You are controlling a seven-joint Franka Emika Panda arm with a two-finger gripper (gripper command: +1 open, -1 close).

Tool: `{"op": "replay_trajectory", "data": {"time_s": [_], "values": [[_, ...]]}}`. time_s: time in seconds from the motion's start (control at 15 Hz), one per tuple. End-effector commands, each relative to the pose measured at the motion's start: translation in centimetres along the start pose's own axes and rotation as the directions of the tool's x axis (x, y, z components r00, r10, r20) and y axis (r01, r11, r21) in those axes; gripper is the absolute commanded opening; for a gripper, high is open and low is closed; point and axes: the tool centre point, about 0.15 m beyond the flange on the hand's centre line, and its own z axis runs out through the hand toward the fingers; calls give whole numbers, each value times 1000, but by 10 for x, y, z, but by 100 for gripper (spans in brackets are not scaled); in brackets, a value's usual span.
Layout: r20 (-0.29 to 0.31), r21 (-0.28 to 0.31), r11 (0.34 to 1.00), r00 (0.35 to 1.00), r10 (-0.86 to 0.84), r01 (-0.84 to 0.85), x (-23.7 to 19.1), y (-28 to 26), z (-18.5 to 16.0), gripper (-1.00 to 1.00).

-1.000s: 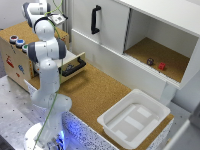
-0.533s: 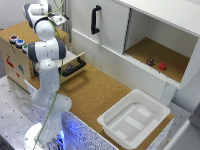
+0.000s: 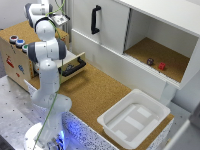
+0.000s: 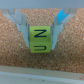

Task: Pick up the yellow block

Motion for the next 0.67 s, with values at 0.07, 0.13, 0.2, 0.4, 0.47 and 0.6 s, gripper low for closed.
{"op": "replay_trajectory", "data": {"time_s": [0.07, 0.13, 0.2, 0.4, 0.47, 0.6], "values": [[16, 40, 965, 965, 260, -261, -9, 3, -13, -100], [36, 64, 940, 942, 335, -336, -8, 6, -12, -100], [15, 90, 900, 904, 427, -427, -9, 8, -12, -100], [8, 135, 769, 777, 629, -624, -6, 10, -5, -100], [-11, 150, 713, 720, 694, -685, -7, 9, -4, -100], [-19, 186, 595, 603, 798, -782, -2, 7, -2, -100]]}}
